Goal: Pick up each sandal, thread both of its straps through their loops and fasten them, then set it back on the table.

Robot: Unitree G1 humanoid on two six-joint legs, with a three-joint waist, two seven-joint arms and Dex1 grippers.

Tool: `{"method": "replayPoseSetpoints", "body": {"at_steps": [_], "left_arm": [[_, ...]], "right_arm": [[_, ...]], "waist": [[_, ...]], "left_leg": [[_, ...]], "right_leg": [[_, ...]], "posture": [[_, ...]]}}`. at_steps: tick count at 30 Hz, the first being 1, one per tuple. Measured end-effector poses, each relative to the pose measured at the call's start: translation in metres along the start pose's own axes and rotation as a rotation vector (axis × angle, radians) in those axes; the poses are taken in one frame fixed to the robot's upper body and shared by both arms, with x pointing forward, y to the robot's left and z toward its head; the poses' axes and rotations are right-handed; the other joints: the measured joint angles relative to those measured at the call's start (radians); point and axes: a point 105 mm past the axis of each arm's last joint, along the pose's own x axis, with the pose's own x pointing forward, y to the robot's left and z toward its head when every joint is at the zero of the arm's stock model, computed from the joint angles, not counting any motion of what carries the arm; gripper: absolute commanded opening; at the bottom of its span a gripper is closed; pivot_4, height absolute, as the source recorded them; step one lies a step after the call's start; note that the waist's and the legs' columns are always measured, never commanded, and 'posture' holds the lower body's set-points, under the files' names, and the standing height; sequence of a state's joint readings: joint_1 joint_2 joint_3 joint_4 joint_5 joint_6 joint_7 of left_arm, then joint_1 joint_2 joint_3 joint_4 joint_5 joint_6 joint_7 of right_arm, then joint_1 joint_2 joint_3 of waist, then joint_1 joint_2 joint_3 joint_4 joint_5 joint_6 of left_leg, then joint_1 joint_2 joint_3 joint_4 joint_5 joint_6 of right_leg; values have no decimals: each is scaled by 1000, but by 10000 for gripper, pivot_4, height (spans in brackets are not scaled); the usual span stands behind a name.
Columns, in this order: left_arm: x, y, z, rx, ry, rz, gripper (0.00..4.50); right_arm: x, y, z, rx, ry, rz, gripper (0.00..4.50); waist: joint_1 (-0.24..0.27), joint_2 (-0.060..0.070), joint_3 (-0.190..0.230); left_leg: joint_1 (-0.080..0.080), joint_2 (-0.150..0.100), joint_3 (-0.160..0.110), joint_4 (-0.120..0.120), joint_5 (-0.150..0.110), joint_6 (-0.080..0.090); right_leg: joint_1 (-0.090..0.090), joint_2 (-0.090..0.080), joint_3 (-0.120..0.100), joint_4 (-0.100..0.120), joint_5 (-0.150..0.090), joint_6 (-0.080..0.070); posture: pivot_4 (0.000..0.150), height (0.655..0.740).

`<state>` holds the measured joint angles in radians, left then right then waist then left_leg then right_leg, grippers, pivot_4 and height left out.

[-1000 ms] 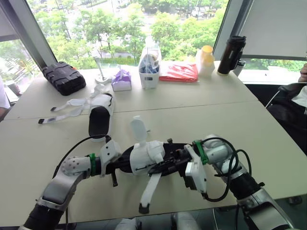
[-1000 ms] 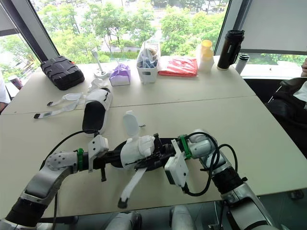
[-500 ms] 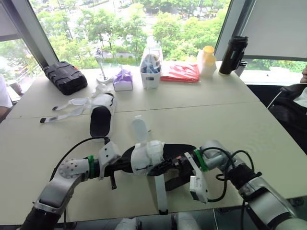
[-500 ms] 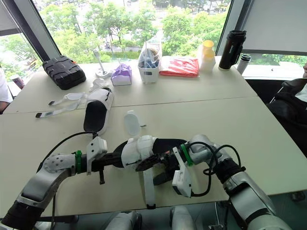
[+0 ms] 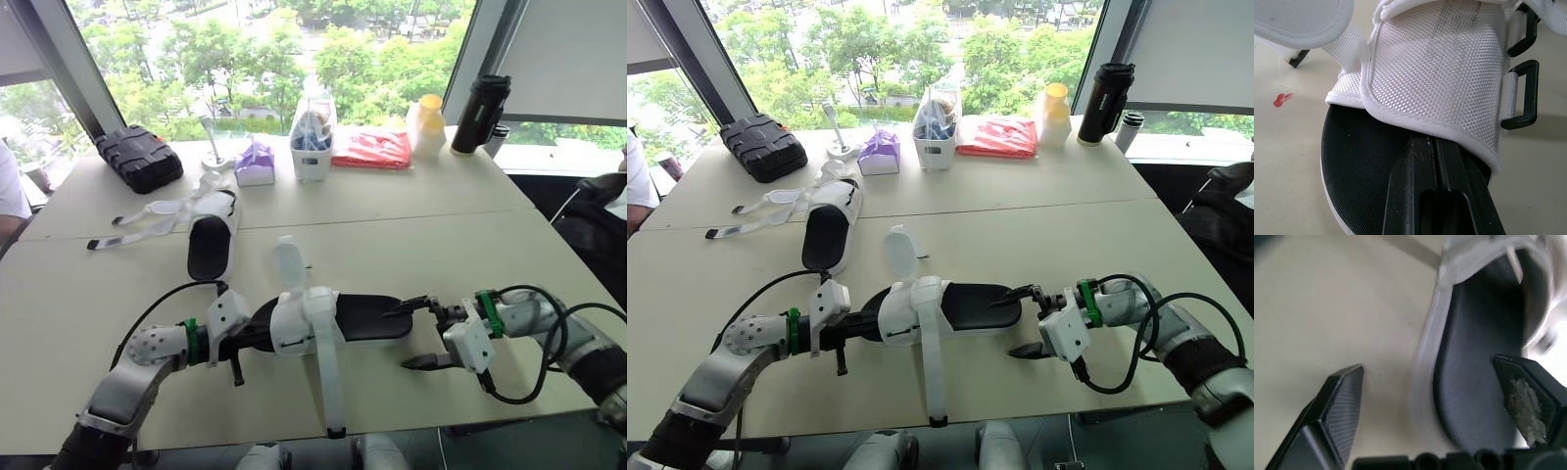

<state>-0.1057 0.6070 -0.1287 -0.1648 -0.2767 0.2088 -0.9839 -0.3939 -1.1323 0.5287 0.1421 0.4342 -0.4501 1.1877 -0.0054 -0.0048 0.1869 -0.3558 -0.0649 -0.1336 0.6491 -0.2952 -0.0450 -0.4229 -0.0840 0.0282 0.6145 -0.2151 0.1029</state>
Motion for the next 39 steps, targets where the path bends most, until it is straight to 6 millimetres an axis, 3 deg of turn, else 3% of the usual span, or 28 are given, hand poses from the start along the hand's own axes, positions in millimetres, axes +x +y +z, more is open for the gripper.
{"method": "replayPoseSetpoints", "body": {"at_steps": [5,10,27,30,37,39], "left_arm": [[2,2,0,15,10,-9,0],[4,-2,1,35,6,-27,0],[4,-5,1,27,15,-15,0],[4,-6,1,26,15,-12,0],[3,-6,1,23,14,0,0],[3,-6,1,23,14,0,0]], "right_arm": [[-2,-7,30,703,-94,102,44551],[11,1,53,1005,-129,255,44551],[86,17,71,1237,-179,363,44551],[89,18,72,1260,-186,352,36778],[101,18,76,1304,-216,334,563],[102,17,77,1304,-221,324,222]], "waist": [[-5,2,-1],[0,2,-2],[-2,1,-2],[-3,0,-2],[-5,1,-3],[-6,1,-3]], "left_leg": [[0,2,1,1,0,0],[-2,2,3,0,-1,2],[-2,2,3,0,-2,2],[-2,2,3,0,-2,2],[-2,2,3,0,-2,2],[-2,2,3,0,-2,2]], "right_leg": [[0,1,0,0,0,-1],[-1,2,-4,-2,1,4],[-2,1,-3,-2,2,4],[-2,2,-3,-2,2,4],[-2,2,-3,-2,2,4],[-2,2,-3,-2,2,4]], "posture": [[1500,7400],[1500,7400],[1500,7400],[1500,7400],[1500,7400],[1500,7400]]}}
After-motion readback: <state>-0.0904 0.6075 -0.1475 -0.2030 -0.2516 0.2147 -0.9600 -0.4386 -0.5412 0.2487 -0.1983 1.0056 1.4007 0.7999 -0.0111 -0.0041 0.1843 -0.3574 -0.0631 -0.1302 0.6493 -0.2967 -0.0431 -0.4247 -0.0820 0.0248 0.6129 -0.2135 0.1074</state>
